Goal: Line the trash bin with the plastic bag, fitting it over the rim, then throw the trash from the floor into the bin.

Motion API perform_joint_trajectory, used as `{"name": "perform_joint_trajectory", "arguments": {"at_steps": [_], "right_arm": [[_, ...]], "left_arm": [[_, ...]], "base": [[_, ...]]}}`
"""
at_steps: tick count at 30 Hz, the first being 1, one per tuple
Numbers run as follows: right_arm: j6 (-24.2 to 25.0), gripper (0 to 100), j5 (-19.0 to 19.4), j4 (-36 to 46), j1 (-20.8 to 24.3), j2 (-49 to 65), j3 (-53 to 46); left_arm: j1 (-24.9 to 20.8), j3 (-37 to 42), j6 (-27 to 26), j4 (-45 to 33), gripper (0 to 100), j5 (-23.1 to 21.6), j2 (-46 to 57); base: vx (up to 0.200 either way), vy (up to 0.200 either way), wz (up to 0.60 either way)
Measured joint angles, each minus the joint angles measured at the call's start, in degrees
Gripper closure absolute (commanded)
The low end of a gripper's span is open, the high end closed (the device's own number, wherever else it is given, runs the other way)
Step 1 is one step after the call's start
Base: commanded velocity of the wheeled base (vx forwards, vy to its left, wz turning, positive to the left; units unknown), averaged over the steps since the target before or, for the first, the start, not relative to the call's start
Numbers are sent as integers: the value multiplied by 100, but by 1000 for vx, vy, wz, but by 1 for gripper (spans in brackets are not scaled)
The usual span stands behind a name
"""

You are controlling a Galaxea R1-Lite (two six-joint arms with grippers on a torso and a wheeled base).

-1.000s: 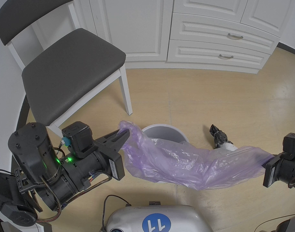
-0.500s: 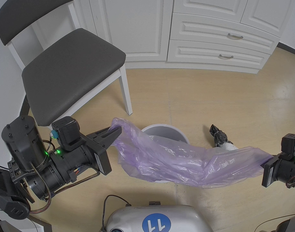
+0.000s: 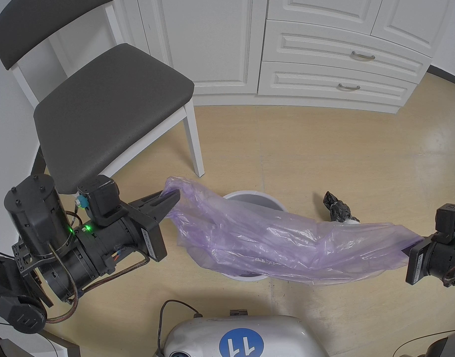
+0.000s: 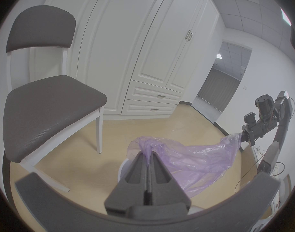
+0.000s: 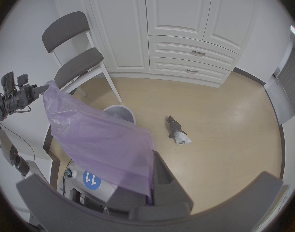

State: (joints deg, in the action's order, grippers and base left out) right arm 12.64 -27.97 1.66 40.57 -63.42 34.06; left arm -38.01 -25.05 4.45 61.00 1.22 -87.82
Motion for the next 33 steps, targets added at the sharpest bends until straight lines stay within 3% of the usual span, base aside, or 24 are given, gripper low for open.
{"name": "perform_joint_trajectory", "arguments": {"at_steps": [13,33], "right_arm": [[-27,100,2,11,-50,-4,-13],[-208,100,20,4,-510,-22,26]], "left_arm": [[37,0,-7,-2,100,0,-7],[402,-22,-68,-2,100,-35,-115]], "base": [[0,0,0],[0,0,0]]}}
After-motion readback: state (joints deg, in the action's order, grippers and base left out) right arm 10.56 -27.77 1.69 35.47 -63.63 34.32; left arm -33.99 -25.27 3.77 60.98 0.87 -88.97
